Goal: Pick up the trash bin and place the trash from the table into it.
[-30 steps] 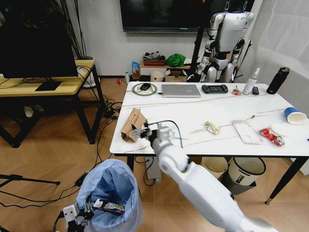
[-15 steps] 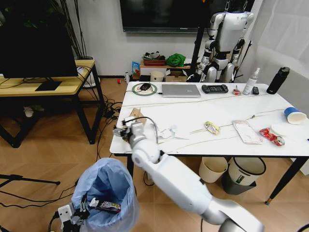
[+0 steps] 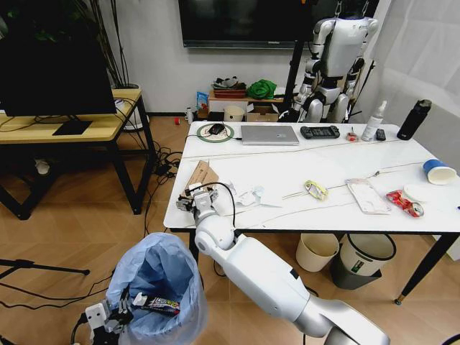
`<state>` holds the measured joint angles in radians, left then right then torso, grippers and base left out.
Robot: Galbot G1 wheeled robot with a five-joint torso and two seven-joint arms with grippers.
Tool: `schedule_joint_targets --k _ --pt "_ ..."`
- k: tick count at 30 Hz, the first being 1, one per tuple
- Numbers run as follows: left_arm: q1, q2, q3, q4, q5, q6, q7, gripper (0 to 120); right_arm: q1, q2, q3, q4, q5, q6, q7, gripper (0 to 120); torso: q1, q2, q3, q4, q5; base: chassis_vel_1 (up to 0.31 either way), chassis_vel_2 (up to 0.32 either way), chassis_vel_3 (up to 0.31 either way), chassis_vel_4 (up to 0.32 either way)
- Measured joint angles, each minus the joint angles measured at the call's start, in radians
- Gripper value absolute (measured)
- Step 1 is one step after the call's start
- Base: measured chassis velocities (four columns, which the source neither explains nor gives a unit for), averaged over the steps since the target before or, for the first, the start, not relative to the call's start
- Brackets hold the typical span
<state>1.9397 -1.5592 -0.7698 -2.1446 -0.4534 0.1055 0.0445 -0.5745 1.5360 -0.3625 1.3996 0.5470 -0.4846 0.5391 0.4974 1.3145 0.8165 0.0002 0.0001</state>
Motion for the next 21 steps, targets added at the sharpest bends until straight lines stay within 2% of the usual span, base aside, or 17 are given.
schedule_joint_targets --k 3,10,12,14,16,17,21 --pt "0.000 0.001 0.000 0.000 -0.001 0.000 0.000 0 -0.002 -0.004 0.004 0.004 0.010 0.000 -0.005 81 0.000 0.000 0.000 0.0000 0.0000 0.000 0.000 0.000 0.000" --pt "0.000 0.001 0.000 0.000 -0.003 0.000 0.000 0 -0.004 -0.018 0.017 0.012 0.021 0.004 -0.020 50 0.000 0.000 0.000 0.0001 0.0000 0.000 0.000 0.000 0.000" --pt "0.000 0.001 0.001 0.002 -0.003 0.000 0.000 0 -0.006 -0.023 0.020 0.016 0.025 0.006 -0.020 49 0.000 0.000 0.000 0.0001 0.0000 0.000 0.000 0.000 0.000" --pt "0.000 0.001 0.002 0.003 -0.003 -0.001 0.001 0 -0.008 -0.037 0.025 0.025 0.031 0.009 -0.022 36 0.000 0.000 0.000 0.0001 0.0000 0.000 0.000 0.000 0.000" --pt "0.000 0.003 0.002 0.003 -0.003 -0.002 0.001 0 -0.011 -0.054 0.029 0.034 0.034 0.012 -0.025 29 0.000 0.000 0.000 0.0000 0.0000 0.000 0.000 0.000 0.000" --pt "0.000 0.003 0.002 0.003 -0.003 -0.002 0.001 0 -0.011 -0.054 0.029 0.034 0.034 0.012 -0.025 29 0.000 0.000 0.000 0.0000 0.0000 0.000 0.000 0.000 0.000" --pt "-0.001 0.007 0.003 0.006 -0.003 -0.002 0.001 0 -0.018 -0.075 0.038 0.054 0.036 0.013 -0.028 12 0.000 0.000 0.000 0.0000 0.0000 0.000 0.000 0.000 0.000"
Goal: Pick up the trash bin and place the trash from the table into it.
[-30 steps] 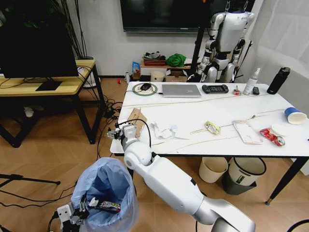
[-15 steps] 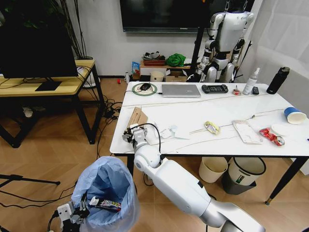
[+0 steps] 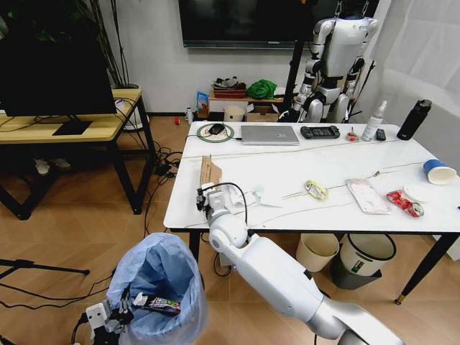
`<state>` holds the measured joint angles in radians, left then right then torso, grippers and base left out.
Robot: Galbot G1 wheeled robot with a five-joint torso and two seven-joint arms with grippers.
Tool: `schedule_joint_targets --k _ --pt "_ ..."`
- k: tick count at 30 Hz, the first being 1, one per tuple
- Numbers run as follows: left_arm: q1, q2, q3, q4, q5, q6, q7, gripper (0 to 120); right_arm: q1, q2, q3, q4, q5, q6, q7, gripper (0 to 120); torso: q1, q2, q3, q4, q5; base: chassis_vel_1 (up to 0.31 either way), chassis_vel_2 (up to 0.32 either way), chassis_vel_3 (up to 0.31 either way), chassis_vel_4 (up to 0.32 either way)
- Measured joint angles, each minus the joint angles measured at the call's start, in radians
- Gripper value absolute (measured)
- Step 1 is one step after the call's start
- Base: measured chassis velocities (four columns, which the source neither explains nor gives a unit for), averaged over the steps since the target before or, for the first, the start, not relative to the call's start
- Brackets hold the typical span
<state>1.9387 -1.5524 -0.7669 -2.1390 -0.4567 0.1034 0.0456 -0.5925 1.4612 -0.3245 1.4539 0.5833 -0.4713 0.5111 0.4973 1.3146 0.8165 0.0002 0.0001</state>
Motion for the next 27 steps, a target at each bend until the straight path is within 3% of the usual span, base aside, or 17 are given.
schedule_joint_targets --k 4,10,19,22,27 --pt "-0.003 0.002 0.004 0.004 0.000 0.000 0.000 0 -0.006 -0.007 0.008 0.009 0.001 0.002 -0.001 0 0.000 0.000 0.000 0.0001 0.0000 0.000 0.000 0.000 0.000" --pt "-0.006 0.005 0.014 0.006 0.000 0.000 0.000 0 -0.027 -0.046 0.029 0.081 0.030 0.021 -0.016 0 0.000 0.000 0.000 0.0002 0.0001 0.000 0.000 0.000 0.000" --pt "-0.002 0.024 0.003 0.004 -0.016 0.006 -0.002 0 -0.148 -0.179 0.047 0.379 0.158 0.207 -0.218 0 0.000 0.000 0.000 0.0002 0.0001 0.000 0.000 0.000 0.000" --pt "-0.001 0.023 -0.003 0.000 -0.022 0.008 -0.002 0 -0.239 -0.246 0.008 0.480 0.219 0.271 -0.318 0 0.000 0.000 0.000 0.0001 0.0000 0.000 0.000 0.000 0.000" --pt "0.002 0.018 -0.010 -0.005 -0.026 0.011 -0.002 0 -0.346 -0.353 -0.056 0.584 0.199 0.309 -0.416 0 0.000 0.000 0.000 0.0001 0.0002 0.000 0.000 0.000 0.000"
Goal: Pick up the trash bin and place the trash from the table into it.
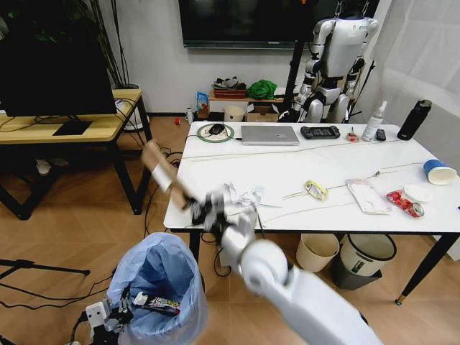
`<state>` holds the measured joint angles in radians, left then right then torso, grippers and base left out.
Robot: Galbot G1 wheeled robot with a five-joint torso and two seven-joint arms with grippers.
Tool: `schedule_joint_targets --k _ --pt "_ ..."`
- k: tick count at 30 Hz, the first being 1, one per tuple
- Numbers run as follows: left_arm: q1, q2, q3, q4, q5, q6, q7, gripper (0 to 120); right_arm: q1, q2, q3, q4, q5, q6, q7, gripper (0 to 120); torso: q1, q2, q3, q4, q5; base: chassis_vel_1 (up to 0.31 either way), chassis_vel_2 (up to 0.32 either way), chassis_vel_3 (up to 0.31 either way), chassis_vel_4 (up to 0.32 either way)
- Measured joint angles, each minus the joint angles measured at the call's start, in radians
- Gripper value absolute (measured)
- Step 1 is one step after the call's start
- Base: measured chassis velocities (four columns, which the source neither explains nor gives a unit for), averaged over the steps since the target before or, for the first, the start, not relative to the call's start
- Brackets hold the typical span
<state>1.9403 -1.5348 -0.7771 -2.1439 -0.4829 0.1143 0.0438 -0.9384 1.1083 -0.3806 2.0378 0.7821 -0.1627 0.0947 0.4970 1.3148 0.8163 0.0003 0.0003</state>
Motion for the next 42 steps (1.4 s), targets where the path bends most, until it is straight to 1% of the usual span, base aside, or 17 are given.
schedule_joint_targets --k 2,3,5,9,15,24,28,33,34,39,40,42 --pt "0.000 0.000 -0.008 -0.005 -0.006 0.005 -0.001 0 -0.049 -0.056 -0.028 0.034 -0.050 0.016 -0.037 0 0.000 0.000 0.000 -0.0002 -0.0004 0.000 0.000 0.000 0.000" --pt "0.000 0.000 -0.008 -0.005 -0.006 0.005 -0.001 0 -0.049 -0.056 -0.028 0.034 -0.050 0.016 -0.037 0 0.000 0.000 0.000 -0.0002 -0.0004 0.000 0.000 0.000 0.000" --pt "-0.003 0.001 -0.016 -0.010 -0.012 0.010 -0.002 0 -0.087 -0.090 -0.037 0.056 -0.082 0.026 -0.057 0 0.000 0.000 0.000 -0.0001 -0.0002 0.000 0.000 0.000 0.000" --pt "-0.006 0.003 -0.023 -0.015 -0.017 0.017 -0.006 0 -0.139 -0.124 -0.027 0.082 -0.112 0.039 -0.069 0 0.000 0.000 0.000 0.0000 -0.0003 0.000 0.000 0.000 0.000" --pt "-0.010 -0.003 -0.014 -0.019 -0.015 0.023 -0.011 0 -0.174 -0.127 -0.017 0.093 -0.139 0.048 -0.072 0 0.000 0.000 0.000 0.0000 -0.0004 0.000 0.000 0.000 0.000" --pt "-0.008 -0.014 0.014 -0.024 0.001 0.026 -0.013 0 -0.160 -0.073 -0.031 0.053 -0.163 0.055 -0.068 0 0.000 0.000 0.000 0.0001 -0.0004 0.000 0.000 0.000 0.000" --pt "-0.004 -0.016 0.016 -0.028 0.003 0.026 -0.013 0 -0.157 -0.060 -0.032 0.039 -0.167 0.056 -0.067 0 0.000 0.000 0.000 0.0001 -0.0003 0.000 0.000 0.000 0.000" --pt "-0.003 -0.015 0.013 -0.033 0.000 0.026 -0.012 0 -0.165 -0.072 -0.028 0.035 -0.188 0.067 -0.073 0 0.000 0.000 0.000 0.0001 -0.0003 0.000 0.000 0.000 0.000" --pt "-0.003 -0.014 0.011 -0.035 -0.002 0.026 -0.012 0 -0.171 -0.079 -0.025 0.035 -0.199 0.073 -0.075 2 0.000 0.000 0.000 0.0001 -0.0003 0.000 0.000 0.000 0.000" --pt "-0.005 -0.014 0.008 -0.037 -0.005 0.029 -0.014 0 -0.210 -0.100 -0.012 0.037 -0.234 0.092 -0.081 25 0.000 0.000 0.000 0.0000 -0.0003 0.000 0.000 0.000 0.000" --pt "-0.005 -0.014 0.008 -0.037 -0.005 0.029 -0.014 0 -0.210 -0.100 -0.012 0.037 -0.234 0.092 -0.081 25 0.000 0.000 0.000 0.0000 -0.0003 0.000 0.000 0.000 0.000" --pt "-0.005 -0.014 0.008 -0.038 -0.005 0.030 -0.015 0 -0.219 -0.104 -0.007 0.039 -0.238 0.096 -0.083 32 0.000 0.000 0.000 0.0000 -0.0003 0.000 0.000 0.000 0.000"
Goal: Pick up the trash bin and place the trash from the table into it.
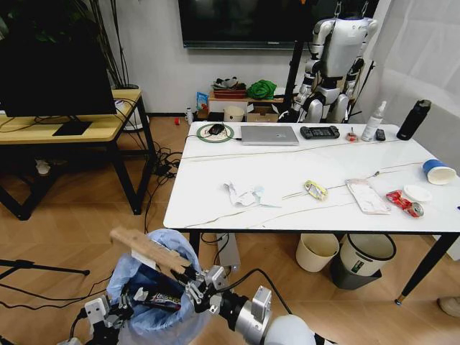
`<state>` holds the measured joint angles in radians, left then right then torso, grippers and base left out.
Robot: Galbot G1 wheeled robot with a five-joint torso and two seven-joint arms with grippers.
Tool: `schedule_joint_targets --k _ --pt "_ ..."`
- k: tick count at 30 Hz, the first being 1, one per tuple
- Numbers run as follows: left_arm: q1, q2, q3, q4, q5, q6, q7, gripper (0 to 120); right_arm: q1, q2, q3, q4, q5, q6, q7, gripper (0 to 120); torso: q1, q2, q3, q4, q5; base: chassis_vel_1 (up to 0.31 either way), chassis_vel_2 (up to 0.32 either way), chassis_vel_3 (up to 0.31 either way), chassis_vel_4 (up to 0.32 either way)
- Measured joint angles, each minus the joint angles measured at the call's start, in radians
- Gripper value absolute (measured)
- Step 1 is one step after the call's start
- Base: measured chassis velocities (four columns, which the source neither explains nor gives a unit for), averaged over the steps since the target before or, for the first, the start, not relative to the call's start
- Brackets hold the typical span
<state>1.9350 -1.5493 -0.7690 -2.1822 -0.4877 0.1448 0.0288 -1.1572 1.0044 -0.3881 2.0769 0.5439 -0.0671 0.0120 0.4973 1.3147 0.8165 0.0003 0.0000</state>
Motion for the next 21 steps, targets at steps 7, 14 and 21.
schedule_joint_targets --k 7,14,21 --pt "-0.001 -0.007 0.004 -0.005 0.001 0.002 -0.002 0 -0.015 -0.014 0.020 0.021 -0.006 0.013 -0.013 58 0.000 0.000 0.000 0.0000 0.0000 0.000 0.000 0.000 0.000" --pt "0.000 -0.012 0.009 -0.005 0.001 0.004 -0.003 0 -0.014 -0.016 0.037 0.038 -0.002 0.018 -0.014 84 0.000 0.000 0.000 0.0000 0.0000 0.000 0.000 0.000 0.000" --pt "0.004 -0.014 0.021 0.001 0.003 0.001 -0.002 0 0.012 0.017 0.133 0.036 0.036 -0.006 0.004 100 0.000 0.000 0.000 0.0000 0.0000 0.000 0.000 0.000 0.000"
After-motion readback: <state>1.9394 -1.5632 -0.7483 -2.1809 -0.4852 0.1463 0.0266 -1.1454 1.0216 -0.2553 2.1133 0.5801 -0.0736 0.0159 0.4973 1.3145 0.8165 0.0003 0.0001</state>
